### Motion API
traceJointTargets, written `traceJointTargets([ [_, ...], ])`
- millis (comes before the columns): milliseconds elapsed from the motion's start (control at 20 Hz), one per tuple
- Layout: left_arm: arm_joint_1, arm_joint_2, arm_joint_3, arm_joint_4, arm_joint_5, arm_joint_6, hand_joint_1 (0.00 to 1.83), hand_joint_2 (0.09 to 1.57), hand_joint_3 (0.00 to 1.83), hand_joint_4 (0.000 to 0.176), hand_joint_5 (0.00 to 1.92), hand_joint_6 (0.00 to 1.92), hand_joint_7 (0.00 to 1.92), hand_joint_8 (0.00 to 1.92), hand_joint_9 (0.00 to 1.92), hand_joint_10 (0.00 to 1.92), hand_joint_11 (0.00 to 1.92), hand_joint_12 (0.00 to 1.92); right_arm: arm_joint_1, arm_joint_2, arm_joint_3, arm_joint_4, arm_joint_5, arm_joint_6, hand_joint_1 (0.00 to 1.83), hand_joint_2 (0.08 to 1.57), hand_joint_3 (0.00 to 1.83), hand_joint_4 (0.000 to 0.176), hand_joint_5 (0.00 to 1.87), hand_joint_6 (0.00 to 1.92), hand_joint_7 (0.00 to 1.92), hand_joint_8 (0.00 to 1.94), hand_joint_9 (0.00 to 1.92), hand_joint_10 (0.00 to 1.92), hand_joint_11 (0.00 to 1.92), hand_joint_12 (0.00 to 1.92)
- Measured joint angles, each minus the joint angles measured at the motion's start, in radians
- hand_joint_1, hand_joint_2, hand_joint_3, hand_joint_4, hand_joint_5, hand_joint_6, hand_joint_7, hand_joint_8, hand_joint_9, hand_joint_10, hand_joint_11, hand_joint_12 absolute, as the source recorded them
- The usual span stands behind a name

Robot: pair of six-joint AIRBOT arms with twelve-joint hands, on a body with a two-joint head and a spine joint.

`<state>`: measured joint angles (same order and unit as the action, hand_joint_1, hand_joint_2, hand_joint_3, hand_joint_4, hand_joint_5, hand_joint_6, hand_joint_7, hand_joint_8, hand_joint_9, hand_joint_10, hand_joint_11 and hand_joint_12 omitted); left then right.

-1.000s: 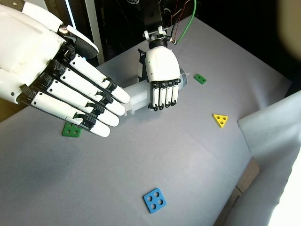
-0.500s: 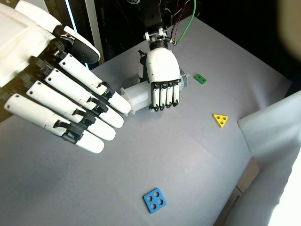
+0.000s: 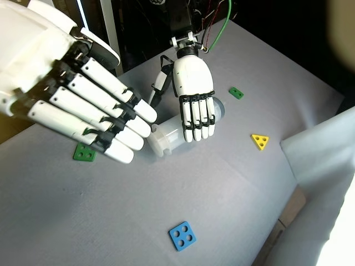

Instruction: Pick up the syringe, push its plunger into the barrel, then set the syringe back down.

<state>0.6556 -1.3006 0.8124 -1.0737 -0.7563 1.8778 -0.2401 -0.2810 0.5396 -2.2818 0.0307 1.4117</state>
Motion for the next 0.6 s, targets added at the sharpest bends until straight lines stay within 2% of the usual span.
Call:
traceJointTargets([
  [50, -0.019, 0.007, 0.026, 0.060, 0.069, -0.047, 0.36, 0.82, 0.00, 0.000, 0.00, 0.00, 0.00, 0.00, 0.00, 0.00, 0.00, 0.08, 0.000, 0.000, 0.000, -0.001, 0.003, 0.012, 0.00, 1.29, 0.00, 0.000, 0.30, 0.00, 0.27, 0.00, 0.19, 0.00, 0.00, 0.42],
  [150, -0.047, 0.011, 0.061, 0.250, 0.142, -0.204, 0.32, 0.79, 0.00, 0.000, 0.00, 0.00, 0.00, 0.00, 0.00, 0.00, 0.00, 0.00, 0.000, 0.000, 0.000, -0.006, 0.022, 0.139, 0.00, 1.30, 0.00, 0.000, 0.31, 0.00, 0.28, 0.00, 0.20, 0.00, 0.00, 0.44],
  [200, -0.052, 0.018, 0.061, 0.315, 0.158, -0.266, 0.34, 0.80, 0.00, 0.000, 0.00, 0.00, 0.00, 0.00, 0.00, 0.00, 0.00, 0.00, 0.000, 0.000, 0.000, -0.007, 0.042, 0.205, 0.00, 1.29, 0.00, 0.000, 0.29, 0.00, 0.27, 0.00, 0.19, 0.00, 0.00, 0.44],
  [350, -0.068, 0.062, 0.058, 0.382, 0.216, -0.341, 0.31, 0.80, 0.00, 0.000, 0.00, 0.00, 0.00, 0.00, 0.00, 0.00, 0.00, 0.00, 0.000, 0.000, 0.000, -0.015, 0.120, 0.473, 0.00, 1.29, 0.00, 0.000, 0.29, 0.00, 0.27, 0.00, 0.20, 0.00, 0.00, 0.43],
  [400, -0.083, 0.080, 0.067, 0.432, 0.244, -0.389, 0.38, 0.82, 0.00, 0.000, 0.04, 0.01, 0.02, 0.01, 0.00, 0.00, 0.02, 0.01, 0.000, 0.000, 0.000, -0.015, 0.131, 0.543, 0.00, 1.29, 0.00, 0.000, 0.30, 0.00, 0.27, 0.00, 0.20, 0.01, 0.00, 0.44],
  [450, -0.092, 0.089, 0.074, 0.476, 0.260, -0.426, 0.38, 0.82, 0.00, 0.000, 0.04, 0.01, 0.02, 0.01, 0.00, 0.00, 0.02, 0.01, 0.000, 0.000, 0.000, -0.016, 0.133, 0.567, 0.00, 1.29, 0.00, 0.000, 0.30, 0.00, 0.27, 0.00, 0.20, 0.01, 0.00, 0.44],
  [500, -0.108, 0.107, 0.086, 0.591, 0.290, -0.533, 0.46, 0.99, 0.05, 0.000, 0.35, 0.02, 0.39, 0.02, 0.36, 0.02, 0.12, 0.44, 0.000, 0.000, 0.000, -0.016, 0.133, 0.595, 0.00, 1.32, 0.00, 0.000, 0.39, 0.02, 0.39, 0.02, 0.32, 0.04, 0.00, 0.79],
  [550, -0.116, 0.121, 0.089, 0.675, 0.309, -0.614, 0.44, 1.11, 0.00, 0.000, 0.49, 0.03, 0.56, 0.04, 0.52, 0.05, 0.13, 0.75, 0.000, 0.000, 0.000, -0.016, 0.133, 0.606, 0.01, 1.33, 0.01, 0.000, 0.44, 0.03, 0.49, 0.04, 0.42, 0.07, 0.00, 1.00],
  [600, -0.117, 0.134, 0.091, 0.778, 0.331, -0.721, 0.37, 1.23, 0.03, 0.000, 0.58, 0.19, 0.53, 0.45, 0.49, 0.49, 0.14, 1.06, 0.000, 0.000, 0.000, -0.015, 0.133, 0.608, 0.07, 1.35, 0.00, 0.000, 0.56, 0.03, 0.65, 0.13, 0.52, 0.34, 0.05, 1.27],
])
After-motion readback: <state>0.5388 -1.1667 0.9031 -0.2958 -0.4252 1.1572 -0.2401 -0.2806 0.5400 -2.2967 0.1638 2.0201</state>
